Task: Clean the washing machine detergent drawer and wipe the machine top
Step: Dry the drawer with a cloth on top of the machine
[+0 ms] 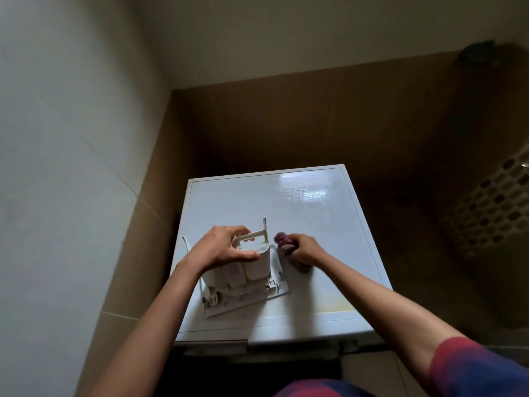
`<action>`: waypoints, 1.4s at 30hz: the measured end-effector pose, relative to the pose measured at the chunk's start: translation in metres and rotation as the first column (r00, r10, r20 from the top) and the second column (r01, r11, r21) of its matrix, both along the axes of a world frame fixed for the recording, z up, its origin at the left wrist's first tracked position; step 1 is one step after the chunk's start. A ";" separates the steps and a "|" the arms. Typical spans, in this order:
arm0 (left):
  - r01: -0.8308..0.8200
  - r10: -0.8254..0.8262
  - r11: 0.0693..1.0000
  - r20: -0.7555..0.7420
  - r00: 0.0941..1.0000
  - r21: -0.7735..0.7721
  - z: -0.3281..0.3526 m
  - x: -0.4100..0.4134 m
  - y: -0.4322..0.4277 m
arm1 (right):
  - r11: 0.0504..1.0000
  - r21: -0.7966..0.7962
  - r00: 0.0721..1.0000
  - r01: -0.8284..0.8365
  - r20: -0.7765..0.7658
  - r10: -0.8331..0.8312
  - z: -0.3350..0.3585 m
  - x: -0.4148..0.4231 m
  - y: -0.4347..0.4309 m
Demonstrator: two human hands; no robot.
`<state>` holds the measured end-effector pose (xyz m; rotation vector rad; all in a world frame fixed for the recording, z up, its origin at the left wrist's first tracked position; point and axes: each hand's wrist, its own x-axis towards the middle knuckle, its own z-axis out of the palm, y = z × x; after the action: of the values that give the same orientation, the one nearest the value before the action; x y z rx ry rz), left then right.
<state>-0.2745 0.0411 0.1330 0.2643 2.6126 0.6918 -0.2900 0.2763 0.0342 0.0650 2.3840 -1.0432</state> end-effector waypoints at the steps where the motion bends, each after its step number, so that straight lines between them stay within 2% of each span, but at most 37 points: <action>1: -0.012 0.012 0.999 0.005 1.000 0.034 -0.002 0.001 0.000 | 0.998 0.029 0.998 -0.057 -0.027 0.058 -0.008 -0.001 -0.009; 3: -0.036 0.035 0.994 0.006 0.999 0.100 -0.006 0.003 -0.001 | 0.968 0.146 0.975 -0.204 -0.055 0.214 -0.020 -0.006 -0.025; 6: -0.079 0.082 0.982 -0.011 0.997 0.173 -0.007 0.005 -0.002 | 0.813 0.382 0.875 -0.440 -0.019 0.483 -0.029 -0.013 -0.039; 9: -0.090 0.099 0.981 -0.049 0.994 0.173 -0.006 0.004 0.000 | 0.702 0.506 0.803 -0.501 -0.031 0.595 -0.032 -0.011 -0.040; 13: -0.115 0.127 0.981 -0.074 0.989 0.157 -0.006 0.006 0.002 | 0.688 0.529 0.777 -0.496 -0.081 0.624 -0.039 -0.001 -0.028; 18: -0.155 0.164 0.970 -0.031 0.986 0.185 -0.006 0.002 0.000 | 0.828 0.314 0.861 -0.465 -0.058 0.506 -0.038 0.002 -0.013; 24: -0.207 0.223 0.958 -0.065 0.973 0.199 -0.009 -0.003 0.008 | 0.883 0.193 0.900 -0.428 0.001 0.436 -0.026 0.000 -0.005; 26: -0.222 0.240 0.956 -0.079 0.968 0.192 -0.010 -0.005 0.008 | 0.954 0.097 0.959 -0.285 0.022 0.284 -0.020 -0.001 -0.004; 28: -0.245 0.264 0.952 -0.088 0.961 0.182 -0.011 -0.006 0.008 | 0.999 -0.008 0.997 -0.046 0.064 0.046 -0.017 -0.001 0.000; 30: -0.298 0.319 0.936 -0.090 0.944 0.187 -0.009 -0.008 0.009 | 0.993 -0.038 0.993 0.112 -0.033 -0.114 -0.018 0.008 0.004; 32: -0.355 0.375 0.916 -0.081 0.924 0.190 -0.006 -0.011 0.012 | 0.989 -0.101 0.981 0.106 -0.150 -0.120 -0.026 0.028 0.003; 33: -0.367 0.385 0.911 -0.069 0.920 0.189 -0.005 -0.012 0.013 | 0.996 -0.080 0.984 0.044 -0.171 -0.057 -0.031 0.040 0.002; 34: -0.367 0.383 0.911 -0.050 0.923 0.190 -0.004 -0.012 0.015 | 0.999 0.013 0.985 -0.032 -0.171 0.034 -0.036 0.052 0.001; 36: -0.357 0.366 0.913 -0.009 0.931 0.197 -0.003 -0.010 0.017 | 0.947 0.276 0.969 -0.166 -0.134 0.209 -0.044 0.067 0.000; 37: -0.353 0.361 0.913 0.002 0.933 0.204 -0.004 -0.007 0.019 | 0.918 0.347 0.962 -0.193 -0.116 0.247 -0.045 0.069 -0.001; 38: -0.353 0.360 0.912 0.003 0.933 0.208 -0.005 -0.005 0.020 | 0.921 0.341 0.966 -0.189 -0.103 0.237 -0.042 0.069 -0.002; 40: -0.366 0.376 0.909 -0.014 0.926 0.201 -0.006 -0.003 0.022 | 0.976 0.193 0.991 -0.101 -0.066 0.115 -0.031 0.063 -0.004; 41: -0.381 0.393 0.903 -0.022 0.919 0.199 -0.006 -0.003 0.024 | 0.998 0.045 0.999 0.033 0.000 -0.033 -0.023 0.058 -0.003; 42: -0.405 0.417 0.891 -0.019 0.909 0.205 -0.005 -0.004 0.024 | 0.964 -0.145 0.971 0.221 0.130 -0.203 -0.013 0.055 -0.002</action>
<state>-0.2784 0.0652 0.1279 -0.2273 2.6864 1.1040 -0.2349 0.2747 0.0213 0.3205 2.2183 -1.2899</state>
